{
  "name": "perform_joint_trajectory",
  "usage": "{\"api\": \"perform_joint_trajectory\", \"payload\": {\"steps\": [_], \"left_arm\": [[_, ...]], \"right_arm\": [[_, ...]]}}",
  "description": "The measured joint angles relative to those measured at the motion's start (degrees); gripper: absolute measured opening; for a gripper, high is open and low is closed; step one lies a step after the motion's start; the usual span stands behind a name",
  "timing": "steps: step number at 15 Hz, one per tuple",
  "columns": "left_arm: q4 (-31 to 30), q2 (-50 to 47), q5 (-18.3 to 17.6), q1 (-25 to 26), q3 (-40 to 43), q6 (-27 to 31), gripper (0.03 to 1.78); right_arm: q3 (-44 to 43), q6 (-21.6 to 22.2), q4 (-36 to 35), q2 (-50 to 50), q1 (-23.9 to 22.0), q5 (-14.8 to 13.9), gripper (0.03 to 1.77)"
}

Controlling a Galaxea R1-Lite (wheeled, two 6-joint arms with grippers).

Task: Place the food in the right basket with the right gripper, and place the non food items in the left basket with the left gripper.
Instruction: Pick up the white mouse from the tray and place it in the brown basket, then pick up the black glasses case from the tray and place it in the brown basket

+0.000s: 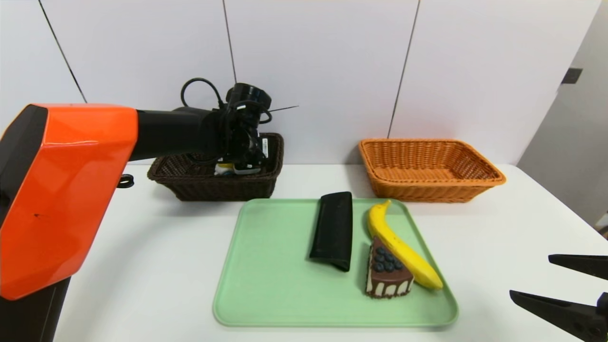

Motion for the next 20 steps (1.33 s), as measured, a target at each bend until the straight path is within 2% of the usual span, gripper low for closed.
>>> {"api": "perform_joint_trajectory", "payload": {"steps": [1, 6, 13, 17, 20], "left_arm": [[0.0, 0.2, -0.2, 0.2, 0.0, 0.0, 0.97], [0.0, 0.2, -0.1, 0.4, 0.0, 0.4, 1.32], [0.0, -3.4, 0.0, 0.1, 0.0, 1.1, 1.55], [2.1, -7.6, 0.3, -2.8, 0.1, 0.4, 1.61], [6.1, -10.6, 0.9, -8.1, 0.2, -3.1, 1.64]], "right_arm": [[0.1, 0.0, 0.0, 0.0, 0.0, 0.0, 1.71], [0.2, 0.0, 0.0, 0.0, 0.0, 0.0, 1.71], [0.4, 0.4, 0.0, -0.1, 0.0, 0.0, 1.71], [1.0, 0.4, -2.1, -0.1, 0.0, 0.0, 1.71], [1.3, 0.4, -2.2, 0.0, 0.0, 0.0, 1.71]]}}
